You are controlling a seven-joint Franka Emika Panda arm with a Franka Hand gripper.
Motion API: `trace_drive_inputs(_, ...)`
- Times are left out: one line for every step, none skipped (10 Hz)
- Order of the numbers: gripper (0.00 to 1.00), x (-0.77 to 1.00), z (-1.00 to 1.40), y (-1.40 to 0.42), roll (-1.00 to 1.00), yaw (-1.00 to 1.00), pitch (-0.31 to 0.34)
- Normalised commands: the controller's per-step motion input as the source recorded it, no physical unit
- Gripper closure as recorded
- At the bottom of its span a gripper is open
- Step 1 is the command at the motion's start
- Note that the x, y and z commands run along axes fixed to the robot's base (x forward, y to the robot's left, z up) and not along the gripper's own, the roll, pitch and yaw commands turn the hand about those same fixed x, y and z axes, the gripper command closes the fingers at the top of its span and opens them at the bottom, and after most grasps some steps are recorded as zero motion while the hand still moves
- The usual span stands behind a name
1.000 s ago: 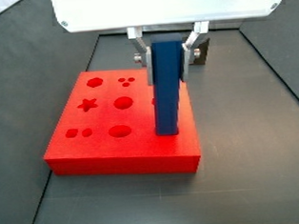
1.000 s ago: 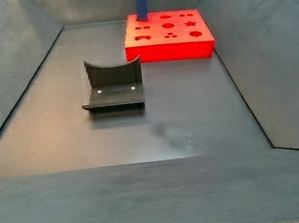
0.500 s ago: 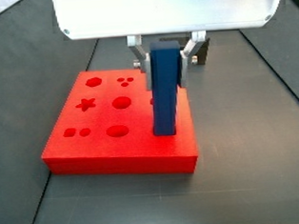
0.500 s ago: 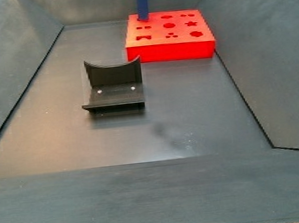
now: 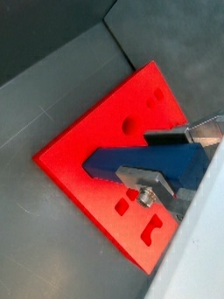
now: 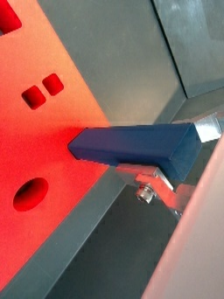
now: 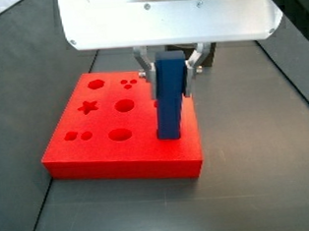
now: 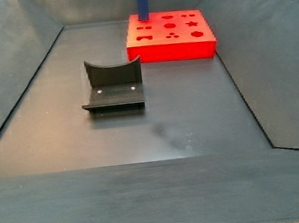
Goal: Pick up the rectangle object. Move up. Place the rectangle object on the fixture. Regrasp the rectangle object. Move to above the board. Insert the rectangle object.
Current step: Insert the rectangle object.
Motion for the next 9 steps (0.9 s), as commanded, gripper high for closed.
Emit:
trace_drive_inputs(1.00,0.24,-0.15,0.00,0.08,0.00,0.000)
trace_drive_inputs(1.00,0.25,-0.17,0.00,0.09,-0.01,0.000)
trace_drive_inputs(1.00,0.24,-0.19,0.00,0.09,-0.01,0.000)
trace_drive_inputs(1.00,0.21,-0.21,0.00,0.11,0.00,0.000)
trace_drive_inputs(1.00,0.18,-0.21,0.00,0.11,0.00,0.000)
trace_drive_inputs(1.00,0.14,-0.23,0.00,0.12,0.00,0.000)
trace_drive_inputs(1.00,0.11,-0.23,0.00,0.11,0.00,0.000)
trace_drive_inputs(1.00,0.08,-0.25,0.00,0.11,0.00,0.000)
trace_drive_inputs(1.00,0.05,-0.27,0.00,0.10,0.00,0.000)
